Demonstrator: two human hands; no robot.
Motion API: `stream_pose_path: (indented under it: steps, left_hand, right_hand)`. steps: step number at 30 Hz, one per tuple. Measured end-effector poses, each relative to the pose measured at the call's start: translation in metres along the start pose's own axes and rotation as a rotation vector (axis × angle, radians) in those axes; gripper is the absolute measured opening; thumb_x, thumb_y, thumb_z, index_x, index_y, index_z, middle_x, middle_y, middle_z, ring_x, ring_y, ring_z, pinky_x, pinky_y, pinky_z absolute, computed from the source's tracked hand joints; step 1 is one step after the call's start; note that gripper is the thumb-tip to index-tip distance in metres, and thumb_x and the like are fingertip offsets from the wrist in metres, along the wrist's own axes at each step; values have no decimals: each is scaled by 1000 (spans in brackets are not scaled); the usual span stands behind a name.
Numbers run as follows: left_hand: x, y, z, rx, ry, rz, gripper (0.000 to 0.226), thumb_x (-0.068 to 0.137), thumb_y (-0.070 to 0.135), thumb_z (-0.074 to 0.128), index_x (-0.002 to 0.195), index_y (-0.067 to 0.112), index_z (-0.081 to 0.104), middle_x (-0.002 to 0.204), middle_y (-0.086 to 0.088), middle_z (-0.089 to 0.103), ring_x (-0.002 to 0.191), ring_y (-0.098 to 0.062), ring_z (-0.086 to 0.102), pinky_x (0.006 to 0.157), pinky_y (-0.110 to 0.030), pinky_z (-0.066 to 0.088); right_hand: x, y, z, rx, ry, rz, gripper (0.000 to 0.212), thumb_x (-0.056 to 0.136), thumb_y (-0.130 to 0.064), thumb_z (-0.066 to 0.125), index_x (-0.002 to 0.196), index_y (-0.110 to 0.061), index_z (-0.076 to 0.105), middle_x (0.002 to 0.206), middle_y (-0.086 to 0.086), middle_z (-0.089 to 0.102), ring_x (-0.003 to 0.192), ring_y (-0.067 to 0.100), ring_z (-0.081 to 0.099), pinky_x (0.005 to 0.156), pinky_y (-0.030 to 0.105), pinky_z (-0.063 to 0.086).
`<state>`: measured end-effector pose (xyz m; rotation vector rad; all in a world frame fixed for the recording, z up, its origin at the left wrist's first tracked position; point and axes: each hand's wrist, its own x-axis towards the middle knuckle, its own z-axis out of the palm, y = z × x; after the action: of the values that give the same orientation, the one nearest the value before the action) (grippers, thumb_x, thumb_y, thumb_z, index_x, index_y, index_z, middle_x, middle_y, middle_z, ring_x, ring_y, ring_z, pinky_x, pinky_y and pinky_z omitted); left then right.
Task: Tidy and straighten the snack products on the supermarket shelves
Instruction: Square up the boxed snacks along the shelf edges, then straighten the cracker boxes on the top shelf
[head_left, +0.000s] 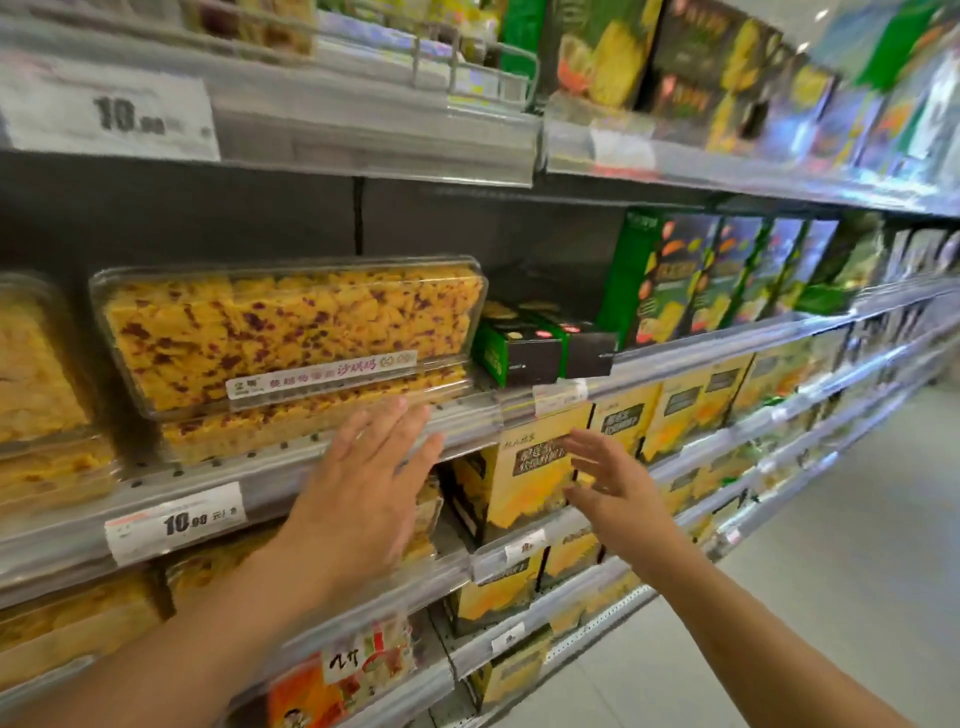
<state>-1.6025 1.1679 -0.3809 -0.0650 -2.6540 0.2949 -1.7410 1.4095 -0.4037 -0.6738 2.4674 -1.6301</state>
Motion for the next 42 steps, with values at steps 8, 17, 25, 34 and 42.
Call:
stream_pose_path:
  steps: [8, 17, 25, 34, 42]
  left_hand:
    - [30, 31, 20, 92, 24, -120, 78, 54, 25, 90, 125, 6, 66, 139, -20, 54, 129, -38, 52, 104, -51, 25]
    - [87, 86, 38, 168, 7, -406, 82, 60, 26, 86, 134, 4, 58, 141, -16, 54, 133, -34, 48, 109, -50, 23]
    - [93, 95, 41, 204, 23, -498, 76, 64, 25, 84, 134, 10, 58, 135, -7, 59, 133, -24, 42, 109, -47, 24]
    - [100, 97, 34, 179, 56, -512, 66, 69, 25, 80, 131, 13, 59, 127, -3, 62, 127, -19, 39, 105, -41, 23]
    - [105, 106, -3, -69, 315, -428, 49, 86, 31, 48, 133, 18, 50, 135, 2, 50, 130, -17, 43, 111, -32, 28]
  right_hand:
    - [67, 16, -76, -380, 186, -135, 45, 93, -13, 59, 135, -26, 50, 132, 0, 56, 105, 15, 56, 90, 34, 50]
    - [162, 43, -99, -559, -24, -523, 54, 90, -9, 60, 141, -20, 46, 143, -6, 46, 135, 12, 31, 111, 26, 23]
    - [179, 41, -94, -484, -36, -616, 83, 79, -35, 77, 146, -27, 30, 144, -10, 40, 132, 9, 26, 109, 29, 28]
    - [191, 12, -95, -433, -107, -834, 75, 66, -23, 87, 131, -22, 51, 139, -3, 51, 129, 16, 41, 108, 38, 38]
    - [169, -14, -148, -416, -49, -854, 77, 70, -26, 85, 137, -28, 46, 127, -15, 56, 119, 8, 51, 95, 23, 43]
